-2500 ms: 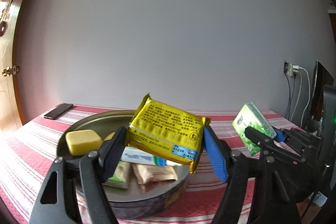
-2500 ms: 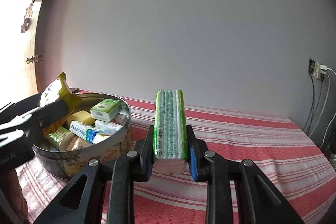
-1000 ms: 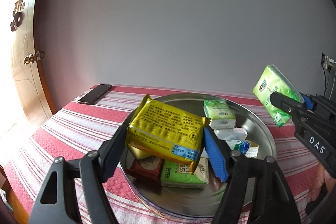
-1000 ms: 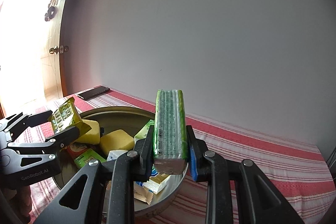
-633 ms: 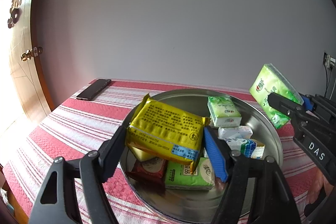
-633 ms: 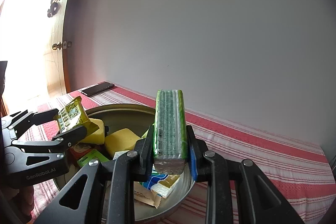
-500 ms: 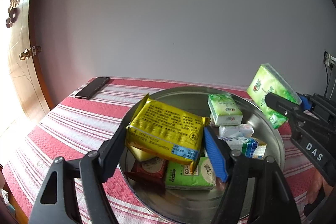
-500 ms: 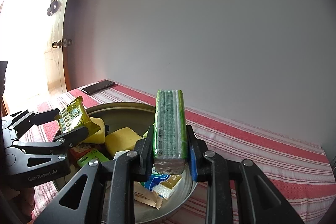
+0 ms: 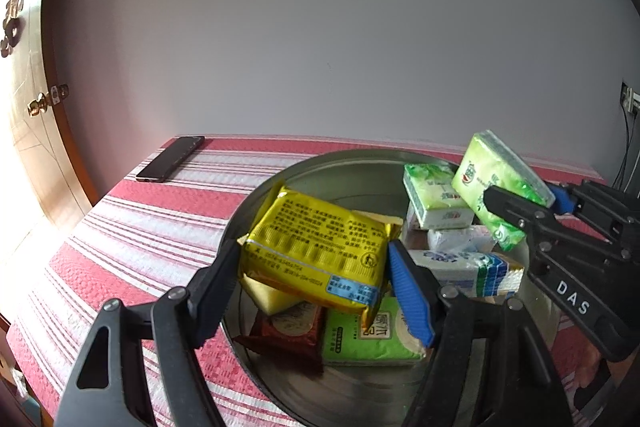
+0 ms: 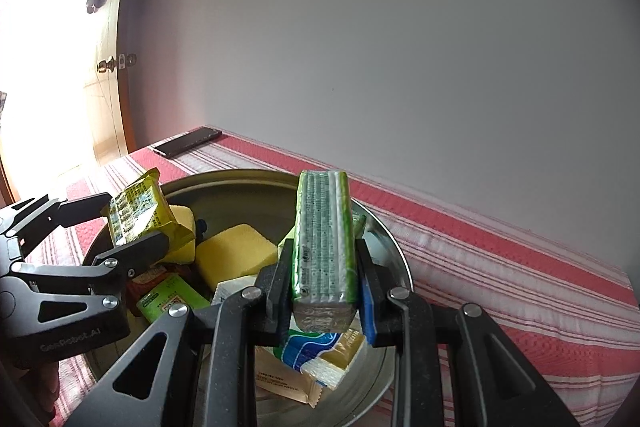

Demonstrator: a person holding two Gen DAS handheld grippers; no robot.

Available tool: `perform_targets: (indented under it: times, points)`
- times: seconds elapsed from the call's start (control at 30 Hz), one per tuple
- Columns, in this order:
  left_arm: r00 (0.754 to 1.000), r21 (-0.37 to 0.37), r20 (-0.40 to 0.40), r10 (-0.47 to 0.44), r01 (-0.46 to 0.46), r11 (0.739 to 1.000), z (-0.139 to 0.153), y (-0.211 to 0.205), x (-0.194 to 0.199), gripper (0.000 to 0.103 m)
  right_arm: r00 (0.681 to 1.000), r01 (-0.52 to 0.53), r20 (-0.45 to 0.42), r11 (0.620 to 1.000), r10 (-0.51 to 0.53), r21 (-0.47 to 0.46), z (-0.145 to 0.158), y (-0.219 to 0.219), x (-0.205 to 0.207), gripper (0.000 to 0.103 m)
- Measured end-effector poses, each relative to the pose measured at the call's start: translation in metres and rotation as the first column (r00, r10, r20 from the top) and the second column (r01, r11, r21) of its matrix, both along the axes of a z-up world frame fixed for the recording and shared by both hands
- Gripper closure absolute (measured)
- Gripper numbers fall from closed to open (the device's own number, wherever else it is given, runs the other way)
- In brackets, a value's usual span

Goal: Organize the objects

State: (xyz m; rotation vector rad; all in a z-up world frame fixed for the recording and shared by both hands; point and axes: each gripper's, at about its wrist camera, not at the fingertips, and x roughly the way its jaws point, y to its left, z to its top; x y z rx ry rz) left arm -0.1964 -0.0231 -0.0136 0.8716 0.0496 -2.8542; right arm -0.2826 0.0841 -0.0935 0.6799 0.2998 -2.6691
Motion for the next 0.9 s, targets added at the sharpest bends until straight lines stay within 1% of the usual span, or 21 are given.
perform_targets:
  times: [0.17, 0.27, 0.3, 0.33, 0.37, 0.4, 0.43, 0.6, 0.67, 0.9]
  points:
    - [1.000, -0.009, 0.016, -0.009, 0.009, 1.000, -0.004, 0.000, -0.006, 0.030, 1.000, -0.005, 0.021, 1.000, 0.005, 0.003, -0.005, -0.003, -0.005, 0.074]
    - [1.000, -0.021, 0.024, -0.009, 0.010, 1.000, -0.006, 0.001, -0.007, 0.027, 0.998, -0.010, 0.056, 1.000, 0.010, 0.011, -0.010, -0.006, -0.009, 0.073]
    - [1.000, -0.017, 0.023, -0.011, 0.011, 1.000, -0.006, 0.002, -0.006, 0.025, 0.998, -0.012, 0.058, 1.000, 0.012, 0.016, -0.011, -0.006, -0.009, 0.070]
    - [1.000, -0.013, 0.020, -0.010, 0.011, 1.000, -0.005, 0.001, -0.005, 0.018, 0.999, -0.006, 0.049, 1.000, 0.005, 0.021, -0.012, -0.005, -0.008, 0.058]
    - [1.000, -0.014, 0.011, -0.005, 0.005, 1.000, -0.003, 0.002, -0.002, 0.010, 0.999, -0.002, 0.040, 1.000, 0.001, 0.018, -0.011, -0.005, -0.006, 0.051]
    - [1.000, -0.019, 0.002, 0.000, 0.000, 1.000, -0.001, 0.002, 0.000, 0.007, 0.999, -0.003, 0.034, 1.000, 0.003, 0.003, -0.010, -0.002, -0.004, 0.039]
    - [1.000, -0.021, -0.005, 0.000, 0.000, 1.000, 0.000, 0.001, 0.002, 0.005, 1.000, -0.006, 0.026, 1.000, 0.007, -0.015, -0.008, 0.000, -0.001, 0.036]
    - [1.000, -0.012, -0.028, -0.009, 0.009, 1.000, 0.012, 0.000, 0.016, 0.004, 1.000, 0.004, 0.000, 0.999, -0.004, -0.044, 0.001, 0.007, 0.013, 0.036]
    - [0.999, -0.017, -0.037, 0.003, -0.003, 1.000, 0.015, 0.000, 0.024, 0.000, 1.000, 0.010, -0.003, 0.998, -0.010, -0.063, 0.003, 0.011, 0.019, 0.036]
    - [0.999, 0.013, -0.042, 0.029, -0.029, 1.000, 0.024, -0.007, 0.047, 0.000, 1.000, 0.002, -0.008, 0.995, -0.003, -0.098, 0.009, 0.015, 0.039, 0.035]
